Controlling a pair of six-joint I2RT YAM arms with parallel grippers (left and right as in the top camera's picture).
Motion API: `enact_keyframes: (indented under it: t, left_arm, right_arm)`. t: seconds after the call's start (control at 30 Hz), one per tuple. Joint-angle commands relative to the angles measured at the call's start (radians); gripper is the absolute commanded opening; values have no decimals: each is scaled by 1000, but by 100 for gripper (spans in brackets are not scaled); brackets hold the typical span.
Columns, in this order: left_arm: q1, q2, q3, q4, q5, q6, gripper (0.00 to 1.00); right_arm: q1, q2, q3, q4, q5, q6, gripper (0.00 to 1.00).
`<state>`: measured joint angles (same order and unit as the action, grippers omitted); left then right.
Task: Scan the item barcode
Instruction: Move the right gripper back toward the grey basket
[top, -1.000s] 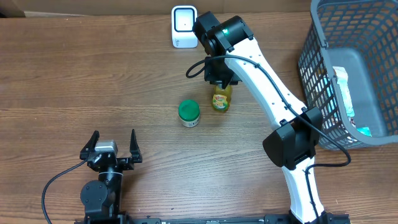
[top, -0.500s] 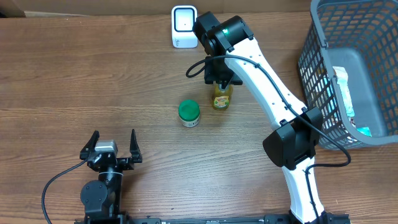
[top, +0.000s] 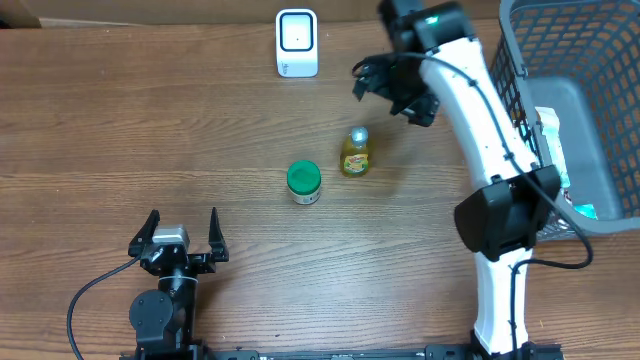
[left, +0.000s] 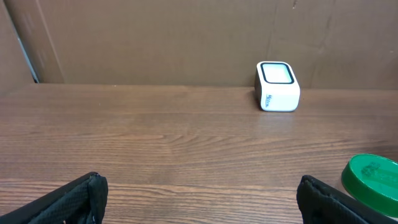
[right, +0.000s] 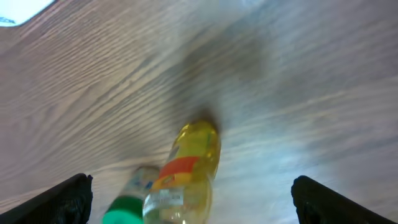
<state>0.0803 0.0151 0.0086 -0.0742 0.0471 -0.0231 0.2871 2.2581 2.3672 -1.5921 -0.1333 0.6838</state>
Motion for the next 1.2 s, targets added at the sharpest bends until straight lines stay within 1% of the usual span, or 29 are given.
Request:
enact_keyframes:
  t: [0.0,0.17,0.27,0.33,0.5,0.67,0.97,1.17]
  left_arm:
    - [5,-10,-4,-1,-5,1,100]
    - [5,-10,-4,-1,-5,1,100]
    - [5,-10,-4,-1,-5,1,100]
    - [5,-10,-4,-1,-5,1,100]
    - [5,-10,-4,-1,-5,1,100]
    - [5,-10,-4,-1,-5,1,100]
    - [5,-10,-4,-1,-5,1,99]
    - [5,-10,-4,-1,-5,1,100]
  right_arm:
    - [-28,-54,3,-16,-193,28,100]
    - [-52,-61,4,-42,-259,14,100]
    - [-60,-96,27,-64,-256,-3,100]
    - [-60,-138,49,-71,-240,-18,100]
    - [-52,-270,63,-84,-227,-115,100]
    - [-58,-352,63,-86,-216,-116,100]
    - [-60,-360,48,-101,-181,-115,100]
    - [-60,-351,40,-101,-132,-70,100]
